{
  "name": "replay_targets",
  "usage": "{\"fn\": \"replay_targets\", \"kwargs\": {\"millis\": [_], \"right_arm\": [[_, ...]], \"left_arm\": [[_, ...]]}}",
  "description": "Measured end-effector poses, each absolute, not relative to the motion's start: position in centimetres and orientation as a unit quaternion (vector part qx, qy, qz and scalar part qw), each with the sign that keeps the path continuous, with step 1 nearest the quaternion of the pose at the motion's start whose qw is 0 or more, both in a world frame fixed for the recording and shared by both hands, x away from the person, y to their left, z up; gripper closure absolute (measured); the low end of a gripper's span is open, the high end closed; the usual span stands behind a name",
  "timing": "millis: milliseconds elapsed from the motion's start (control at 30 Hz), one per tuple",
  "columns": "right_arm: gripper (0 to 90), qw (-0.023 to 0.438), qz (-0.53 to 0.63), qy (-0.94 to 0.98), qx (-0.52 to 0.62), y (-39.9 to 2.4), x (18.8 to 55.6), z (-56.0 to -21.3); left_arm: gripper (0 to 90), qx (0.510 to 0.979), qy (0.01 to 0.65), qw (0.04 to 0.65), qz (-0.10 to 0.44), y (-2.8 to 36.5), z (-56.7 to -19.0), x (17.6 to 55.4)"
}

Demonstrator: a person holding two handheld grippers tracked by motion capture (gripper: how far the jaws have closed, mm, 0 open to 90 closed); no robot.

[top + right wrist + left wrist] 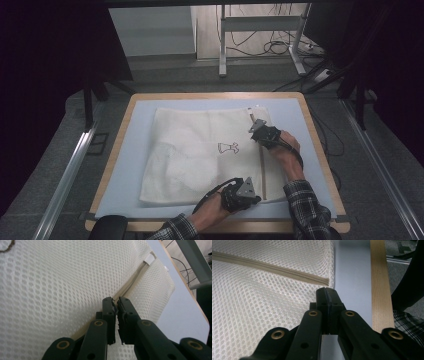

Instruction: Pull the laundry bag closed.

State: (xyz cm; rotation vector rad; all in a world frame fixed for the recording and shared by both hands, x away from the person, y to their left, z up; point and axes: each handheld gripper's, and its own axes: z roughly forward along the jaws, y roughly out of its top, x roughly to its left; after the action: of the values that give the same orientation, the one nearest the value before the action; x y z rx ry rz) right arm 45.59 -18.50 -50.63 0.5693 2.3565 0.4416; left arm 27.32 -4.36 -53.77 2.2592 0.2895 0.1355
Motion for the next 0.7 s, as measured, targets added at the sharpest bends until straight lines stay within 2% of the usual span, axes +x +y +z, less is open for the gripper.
{"fn": "replay_targets", "kwargs": {"millis": [267, 700], "right_arm": [[84.3, 0.325, 0.159, 0.906, 0.219, -18.52, 45.7, -50.55], [84.5, 0.337, 0.157, 0.906, 0.204, -18.45, 46.07, -50.47]], "left_arm": [[90.0, 0.9, 0.116, 0.417, 0.052, -4.35, -53.77, 27.36], [90.0, 0.9, 0.117, 0.417, 0.052, -4.35, -53.78, 27.36]]}}
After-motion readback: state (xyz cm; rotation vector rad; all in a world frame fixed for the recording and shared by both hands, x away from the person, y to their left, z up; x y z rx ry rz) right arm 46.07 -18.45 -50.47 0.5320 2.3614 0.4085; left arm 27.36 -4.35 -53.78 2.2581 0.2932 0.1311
